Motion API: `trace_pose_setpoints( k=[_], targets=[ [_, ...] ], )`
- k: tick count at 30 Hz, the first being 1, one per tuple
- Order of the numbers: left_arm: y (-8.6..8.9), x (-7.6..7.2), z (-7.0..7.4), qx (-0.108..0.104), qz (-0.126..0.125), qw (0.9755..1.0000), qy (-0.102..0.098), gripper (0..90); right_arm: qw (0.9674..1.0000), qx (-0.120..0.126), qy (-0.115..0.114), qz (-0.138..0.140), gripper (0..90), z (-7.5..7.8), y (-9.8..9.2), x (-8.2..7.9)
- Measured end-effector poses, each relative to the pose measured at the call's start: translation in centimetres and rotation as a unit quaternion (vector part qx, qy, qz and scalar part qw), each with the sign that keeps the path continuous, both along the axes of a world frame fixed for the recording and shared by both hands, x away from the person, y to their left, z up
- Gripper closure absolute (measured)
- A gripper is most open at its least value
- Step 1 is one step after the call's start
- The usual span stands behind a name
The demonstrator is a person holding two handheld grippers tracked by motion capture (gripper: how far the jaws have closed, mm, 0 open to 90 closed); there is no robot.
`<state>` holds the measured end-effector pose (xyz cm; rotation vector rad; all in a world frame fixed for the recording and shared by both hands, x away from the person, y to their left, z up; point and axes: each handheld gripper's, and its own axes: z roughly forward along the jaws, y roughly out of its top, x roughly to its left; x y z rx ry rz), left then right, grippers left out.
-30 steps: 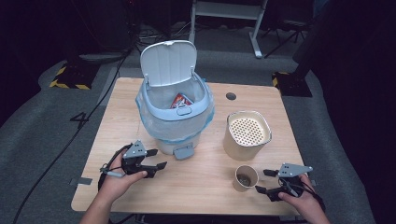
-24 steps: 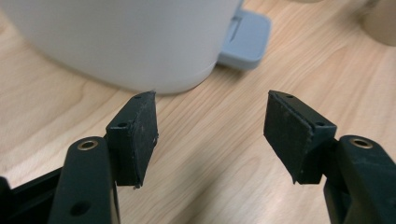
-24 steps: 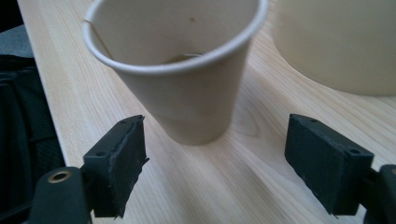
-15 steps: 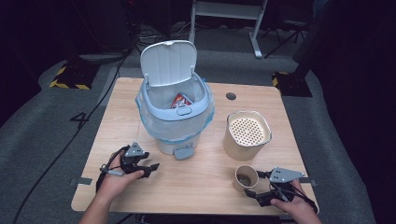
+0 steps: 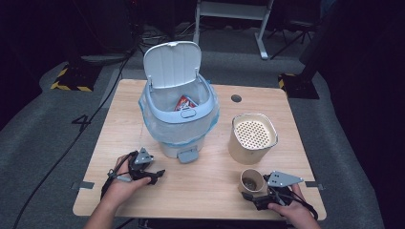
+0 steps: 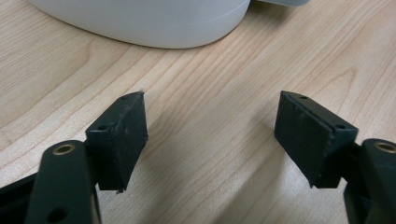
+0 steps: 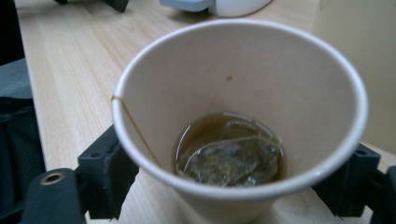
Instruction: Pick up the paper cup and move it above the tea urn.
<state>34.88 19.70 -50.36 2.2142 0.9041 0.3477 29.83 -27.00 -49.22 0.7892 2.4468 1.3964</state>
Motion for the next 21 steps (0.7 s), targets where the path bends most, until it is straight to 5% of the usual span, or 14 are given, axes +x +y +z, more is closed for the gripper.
trace_pose_setpoints(
  k=[9,21],
  targets=[
    [-0.01,-0.01,0.0,0.0,0.001,1.0,0.0,25.2,0.9998,0.002,-0.008,-0.018,28.7,-0.09,0.12,0.08],
    [-0.18,0.05,-0.01,-0.001,0.003,1.0,0.001,24.7,0.9996,-0.004,-0.021,0.018,30.7,0.72,-0.04,0.39]
  ],
)
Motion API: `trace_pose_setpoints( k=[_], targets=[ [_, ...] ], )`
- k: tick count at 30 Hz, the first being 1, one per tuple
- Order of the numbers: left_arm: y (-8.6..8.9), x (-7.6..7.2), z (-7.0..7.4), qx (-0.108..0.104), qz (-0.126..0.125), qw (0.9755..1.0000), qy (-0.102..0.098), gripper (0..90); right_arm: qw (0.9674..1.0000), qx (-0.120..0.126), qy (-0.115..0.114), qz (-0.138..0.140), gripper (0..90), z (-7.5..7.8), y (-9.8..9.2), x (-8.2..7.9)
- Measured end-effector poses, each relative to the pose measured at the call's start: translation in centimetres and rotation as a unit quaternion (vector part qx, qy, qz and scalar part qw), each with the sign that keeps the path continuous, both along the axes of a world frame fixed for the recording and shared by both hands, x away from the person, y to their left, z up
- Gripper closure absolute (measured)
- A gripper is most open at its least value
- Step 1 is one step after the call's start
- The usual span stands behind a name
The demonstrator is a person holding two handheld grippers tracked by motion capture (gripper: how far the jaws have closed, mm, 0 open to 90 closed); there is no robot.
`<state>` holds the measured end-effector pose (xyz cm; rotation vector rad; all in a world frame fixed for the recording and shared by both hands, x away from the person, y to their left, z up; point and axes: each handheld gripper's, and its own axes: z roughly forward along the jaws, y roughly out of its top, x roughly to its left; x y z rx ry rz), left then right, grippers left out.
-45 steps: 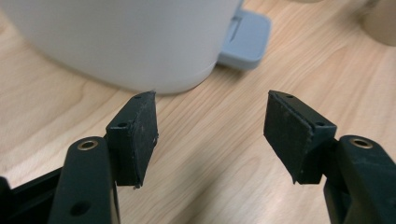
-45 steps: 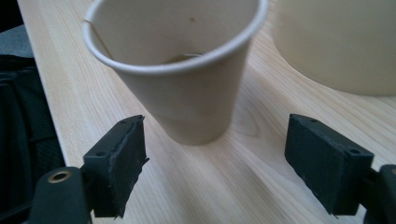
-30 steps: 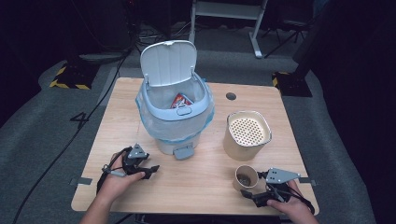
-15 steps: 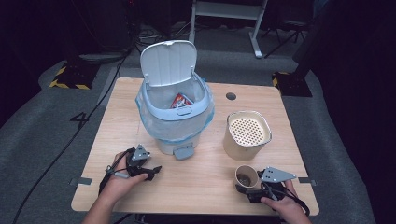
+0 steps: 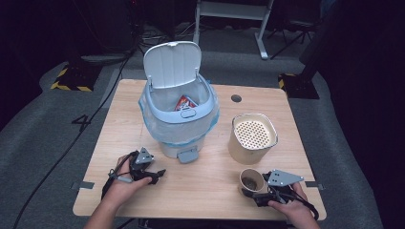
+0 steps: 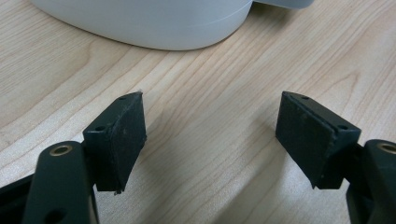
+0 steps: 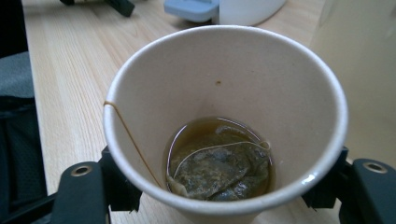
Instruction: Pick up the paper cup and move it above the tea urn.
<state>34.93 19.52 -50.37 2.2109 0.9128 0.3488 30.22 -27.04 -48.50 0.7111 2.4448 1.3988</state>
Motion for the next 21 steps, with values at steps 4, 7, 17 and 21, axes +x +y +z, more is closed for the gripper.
trace_pose_setpoints(
  k=[4,7,17,21],
  targets=[
    [0.0,0.0,0.0,0.0,0.0,1.0,0.0,24.7,0.9999,0.011,-0.004,0.001,30.6,1.0,-0.5,0.3],
    [0.0,0.0,0.0,0.001,0.002,1.0,-0.001,24.7,0.9998,0.019,-0.003,0.0,30.6,1.9,-0.9,0.5],
    [-0.3,0.2,0.0,-0.001,0.002,1.0,0.0,24.8,0.9997,0.023,0.004,0.009,30.7,5.4,-1.9,1.4],
    [-0.3,0.2,0.0,-0.001,0.002,1.0,0.0,24.7,0.9997,0.02,-0.001,0.013,30.7,7.2,-2.1,1.7]
  ],
)
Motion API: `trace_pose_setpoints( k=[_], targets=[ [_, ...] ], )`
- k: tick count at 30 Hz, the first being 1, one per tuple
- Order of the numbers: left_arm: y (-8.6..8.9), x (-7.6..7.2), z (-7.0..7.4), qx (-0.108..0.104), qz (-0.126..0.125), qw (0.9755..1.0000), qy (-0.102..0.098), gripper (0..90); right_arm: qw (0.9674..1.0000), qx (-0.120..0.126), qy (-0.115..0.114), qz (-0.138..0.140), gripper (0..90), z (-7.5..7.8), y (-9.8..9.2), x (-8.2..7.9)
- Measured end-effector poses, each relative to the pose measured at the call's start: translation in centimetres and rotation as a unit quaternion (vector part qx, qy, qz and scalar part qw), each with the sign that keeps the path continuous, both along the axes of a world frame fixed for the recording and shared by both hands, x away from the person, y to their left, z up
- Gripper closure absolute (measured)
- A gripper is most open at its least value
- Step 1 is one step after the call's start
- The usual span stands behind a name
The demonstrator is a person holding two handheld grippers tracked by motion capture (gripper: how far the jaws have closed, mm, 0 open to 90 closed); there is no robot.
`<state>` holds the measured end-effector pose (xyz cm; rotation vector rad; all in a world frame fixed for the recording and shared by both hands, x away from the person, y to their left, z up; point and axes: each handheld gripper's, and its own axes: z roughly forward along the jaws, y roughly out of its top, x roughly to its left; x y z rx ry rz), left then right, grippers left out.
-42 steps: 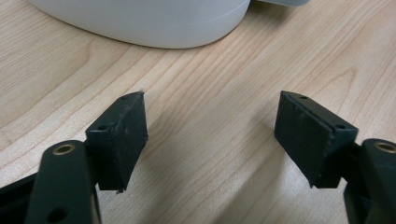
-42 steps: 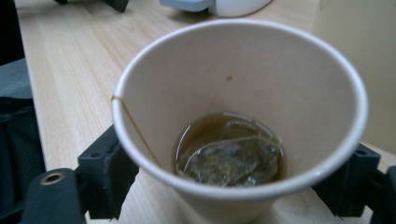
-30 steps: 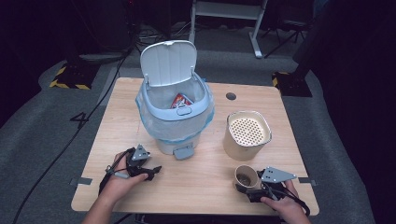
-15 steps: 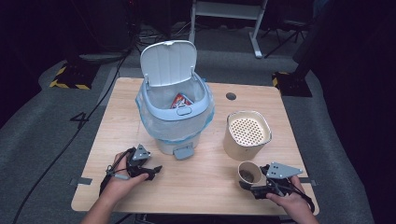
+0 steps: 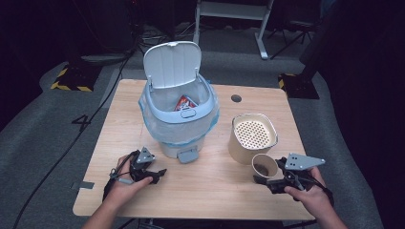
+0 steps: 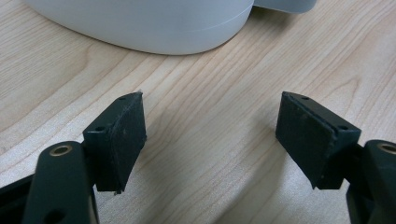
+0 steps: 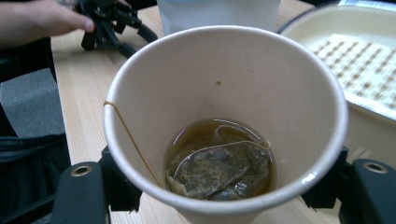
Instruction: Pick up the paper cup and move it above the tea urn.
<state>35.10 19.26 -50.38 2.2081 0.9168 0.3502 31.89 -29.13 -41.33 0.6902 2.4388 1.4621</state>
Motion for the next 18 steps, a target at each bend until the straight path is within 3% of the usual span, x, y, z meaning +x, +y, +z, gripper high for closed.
trace_pose_setpoints(
  k=[10,18],
  targets=[
    [-0.3,0.1,0.0,0.0,0.001,1.0,0.002,24.7,0.9998,0.011,-0.015,-0.011,30.7,4.3,-0.5,1.1],
    [-0.5,0.4,0.0,0.0,0.003,1.0,0.0,24.4,0.9994,0.01,-0.025,-0.022,30.7,7.4,-1.0,2.9]
  ],
)
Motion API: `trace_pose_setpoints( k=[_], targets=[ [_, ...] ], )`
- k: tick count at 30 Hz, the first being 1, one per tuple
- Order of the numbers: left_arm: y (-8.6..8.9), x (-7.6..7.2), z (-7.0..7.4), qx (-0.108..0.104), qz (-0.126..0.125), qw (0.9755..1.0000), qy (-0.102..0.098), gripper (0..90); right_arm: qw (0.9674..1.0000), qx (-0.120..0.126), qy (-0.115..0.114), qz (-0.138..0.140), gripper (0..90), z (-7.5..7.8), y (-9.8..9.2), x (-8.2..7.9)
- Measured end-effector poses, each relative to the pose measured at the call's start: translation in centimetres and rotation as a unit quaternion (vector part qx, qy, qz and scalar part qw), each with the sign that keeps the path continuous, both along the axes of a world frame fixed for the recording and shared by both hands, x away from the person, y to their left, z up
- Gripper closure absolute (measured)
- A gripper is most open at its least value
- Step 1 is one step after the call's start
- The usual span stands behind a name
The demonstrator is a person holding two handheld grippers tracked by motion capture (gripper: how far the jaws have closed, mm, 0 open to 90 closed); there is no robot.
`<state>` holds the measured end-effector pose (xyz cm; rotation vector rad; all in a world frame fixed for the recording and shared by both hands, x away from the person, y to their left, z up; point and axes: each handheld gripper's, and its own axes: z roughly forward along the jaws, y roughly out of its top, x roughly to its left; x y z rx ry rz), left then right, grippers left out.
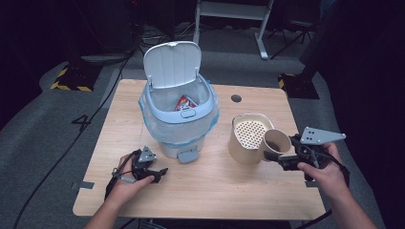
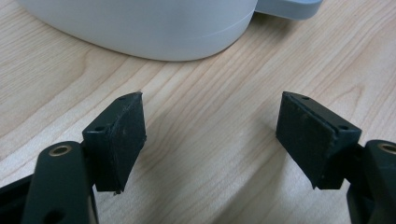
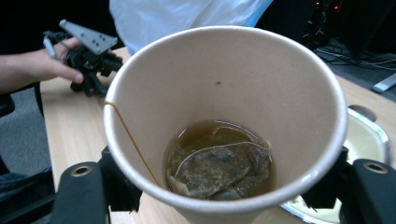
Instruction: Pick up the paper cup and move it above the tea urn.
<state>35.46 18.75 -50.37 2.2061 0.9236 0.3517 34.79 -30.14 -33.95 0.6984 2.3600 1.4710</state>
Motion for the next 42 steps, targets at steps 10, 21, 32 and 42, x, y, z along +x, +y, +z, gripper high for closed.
trace_pose_setpoints(
  k=[10,21,32,42],
  targets=[
    [0.0,0.0,0.0,-0.001,0.0,1.0,0.0,24.5,0.9998,-0.001,-0.005,-0.021,30.4,2.1,-0.6,3.1],
    [0.0,0.0,0.0,-0.001,0.001,1.0,0.0,24.5,0.9987,-0.013,-0.017,-0.047,30.4,2.0,-1.0,7.3],
    [0.0,0.0,0.0,-0.001,0.001,1.0,0.001,24.5,0.9977,-0.019,-0.009,-0.065,30.4,0.7,-0.7,9.9],
    [0.0,0.1,0.0,-0.001,0.001,1.0,0.0,24.5,0.9974,-0.019,-0.007,-0.069,30.3,0.3,-0.3,10.6]
  ],
)
